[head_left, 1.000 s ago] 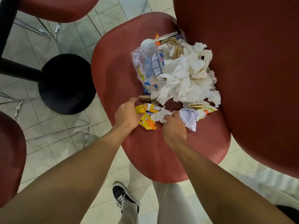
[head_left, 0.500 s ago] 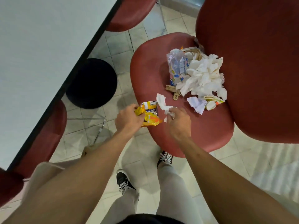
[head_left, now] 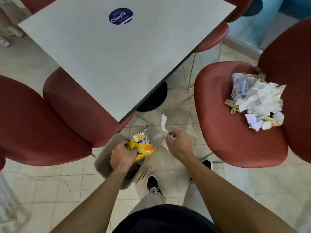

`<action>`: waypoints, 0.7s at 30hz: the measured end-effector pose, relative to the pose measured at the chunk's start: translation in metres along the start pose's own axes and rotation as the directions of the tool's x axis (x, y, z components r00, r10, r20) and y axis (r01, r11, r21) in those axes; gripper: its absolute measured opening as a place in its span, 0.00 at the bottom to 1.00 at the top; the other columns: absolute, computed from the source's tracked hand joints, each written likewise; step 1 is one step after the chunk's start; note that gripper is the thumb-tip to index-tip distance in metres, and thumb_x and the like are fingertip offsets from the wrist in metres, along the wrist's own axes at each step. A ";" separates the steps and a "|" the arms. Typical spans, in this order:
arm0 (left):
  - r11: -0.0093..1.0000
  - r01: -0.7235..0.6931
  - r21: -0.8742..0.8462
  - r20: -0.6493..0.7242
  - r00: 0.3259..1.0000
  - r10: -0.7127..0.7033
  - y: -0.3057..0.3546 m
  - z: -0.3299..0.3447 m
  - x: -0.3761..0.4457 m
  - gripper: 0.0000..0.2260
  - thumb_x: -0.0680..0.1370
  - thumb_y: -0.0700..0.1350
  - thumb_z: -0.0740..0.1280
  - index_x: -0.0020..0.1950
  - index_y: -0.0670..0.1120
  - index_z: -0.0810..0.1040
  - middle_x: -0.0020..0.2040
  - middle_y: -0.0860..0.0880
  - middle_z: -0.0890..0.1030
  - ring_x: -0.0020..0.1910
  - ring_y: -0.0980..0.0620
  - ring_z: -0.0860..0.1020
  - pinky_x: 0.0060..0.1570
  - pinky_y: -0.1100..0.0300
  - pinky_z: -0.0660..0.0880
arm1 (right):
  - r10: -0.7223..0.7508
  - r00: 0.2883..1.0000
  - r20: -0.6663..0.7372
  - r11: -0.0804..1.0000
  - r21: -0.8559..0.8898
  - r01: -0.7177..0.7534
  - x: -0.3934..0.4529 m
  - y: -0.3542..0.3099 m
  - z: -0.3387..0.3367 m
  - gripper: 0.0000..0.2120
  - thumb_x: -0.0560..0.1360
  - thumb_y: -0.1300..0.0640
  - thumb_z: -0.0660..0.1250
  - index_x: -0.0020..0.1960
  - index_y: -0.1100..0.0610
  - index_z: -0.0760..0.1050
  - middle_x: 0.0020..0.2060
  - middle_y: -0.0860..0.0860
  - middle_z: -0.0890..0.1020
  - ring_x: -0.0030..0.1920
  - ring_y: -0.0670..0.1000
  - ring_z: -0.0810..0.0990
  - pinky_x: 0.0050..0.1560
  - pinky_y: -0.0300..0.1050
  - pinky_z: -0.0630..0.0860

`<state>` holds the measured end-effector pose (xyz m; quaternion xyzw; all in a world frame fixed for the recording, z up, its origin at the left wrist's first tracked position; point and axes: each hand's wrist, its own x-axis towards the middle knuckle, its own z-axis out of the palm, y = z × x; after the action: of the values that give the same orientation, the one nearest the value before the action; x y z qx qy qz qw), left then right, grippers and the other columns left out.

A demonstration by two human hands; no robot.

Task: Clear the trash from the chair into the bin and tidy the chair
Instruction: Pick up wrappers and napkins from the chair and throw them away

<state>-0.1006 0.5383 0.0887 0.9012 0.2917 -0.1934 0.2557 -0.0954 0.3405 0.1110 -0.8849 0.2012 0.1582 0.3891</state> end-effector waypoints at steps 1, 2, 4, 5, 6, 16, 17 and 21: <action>0.999 0.042 -0.008 -0.016 0.999 -0.042 -0.019 -0.008 0.002 0.17 0.69 0.56 0.72 0.56 0.54 0.79 0.54 0.46 0.82 0.54 0.41 0.78 0.50 0.52 0.73 | -0.013 0.999 0.035 1.000 -0.014 0.014 -0.008 -0.010 0.012 0.10 0.76 0.52 0.65 0.55 0.53 0.79 0.48 0.52 0.82 0.48 0.54 0.80 0.47 0.45 0.75; 0.997 0.079 -0.020 -0.032 0.996 -0.080 -0.037 -0.014 0.003 0.17 0.69 0.56 0.72 0.56 0.53 0.78 0.54 0.45 0.82 0.55 0.40 0.78 0.50 0.51 0.73 | -0.026 0.997 0.070 0.999 -0.025 0.028 -0.015 -0.019 0.023 0.11 0.77 0.52 0.65 0.56 0.53 0.78 0.48 0.51 0.83 0.46 0.52 0.79 0.46 0.45 0.75; 0.989 0.143 -0.040 -0.061 0.988 -0.145 -0.066 -0.024 0.003 0.18 0.70 0.55 0.72 0.57 0.51 0.78 0.54 0.44 0.81 0.55 0.39 0.78 0.50 0.50 0.73 | -0.051 0.992 0.120 0.997 -0.046 0.056 -0.028 -0.034 0.042 0.12 0.77 0.52 0.65 0.58 0.53 0.78 0.49 0.51 0.83 0.44 0.50 0.77 0.45 0.41 0.73; 0.984 0.171 -0.045 -0.076 0.982 -0.174 -0.079 -0.027 0.003 0.18 0.70 0.55 0.71 0.58 0.51 0.77 0.54 0.43 0.81 0.55 0.39 0.78 0.50 0.50 0.73 | -0.061 0.989 0.139 0.996 -0.052 0.068 -0.034 -0.040 0.051 0.12 0.77 0.52 0.65 0.58 0.53 0.79 0.50 0.51 0.83 0.45 0.50 0.78 0.45 0.41 0.73; 0.980 0.191 -0.047 -0.089 0.977 -0.195 -0.091 -0.029 0.003 0.19 0.71 0.55 0.71 0.59 0.50 0.76 0.54 0.42 0.80 0.55 0.38 0.78 0.50 0.49 0.74 | -0.064 0.985 0.158 0.996 -0.050 0.073 -0.038 -0.045 0.060 0.12 0.77 0.52 0.66 0.58 0.53 0.79 0.50 0.51 0.83 0.46 0.50 0.79 0.46 0.41 0.74; 0.987 0.159 -0.005 -0.034 0.987 -0.159 -0.121 -0.027 -0.002 0.29 0.71 0.58 0.71 0.67 0.48 0.68 0.61 0.43 0.74 0.58 0.39 0.76 0.53 0.48 0.74 | -0.022 0.955 0.296 0.998 -0.055 0.040 -0.060 -0.066 0.105 0.18 0.74 0.53 0.67 0.63 0.52 0.77 0.60 0.51 0.81 0.57 0.52 0.80 0.60 0.47 0.76; 0.991 0.133 0.004 -0.034 0.991 -0.132 -0.118 -0.026 -0.002 0.28 0.72 0.57 0.70 0.67 0.48 0.68 0.61 0.44 0.73 0.58 0.39 0.76 0.52 0.48 0.74 | -0.011 0.954 0.299 0.999 -0.041 0.024 -0.060 -0.063 0.104 0.17 0.74 0.53 0.67 0.63 0.52 0.77 0.59 0.51 0.81 0.55 0.52 0.81 0.56 0.46 0.78; 1.000 0.022 0.015 0.003 1.000 -0.022 -0.105 -0.018 0.000 0.21 0.73 0.57 0.69 0.62 0.52 0.72 0.59 0.47 0.77 0.56 0.43 0.77 0.52 0.50 0.76 | 0.013 0.954 0.300 1.000 -0.021 -0.007 -0.058 -0.051 0.094 0.11 0.76 0.56 0.66 0.57 0.53 0.79 0.53 0.52 0.83 0.50 0.51 0.80 0.45 0.39 0.74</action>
<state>-0.1629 0.6215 0.0663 0.8994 0.2999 -0.1997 0.2474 -0.1325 0.4562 0.1076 -0.8533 0.1429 0.2946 0.4058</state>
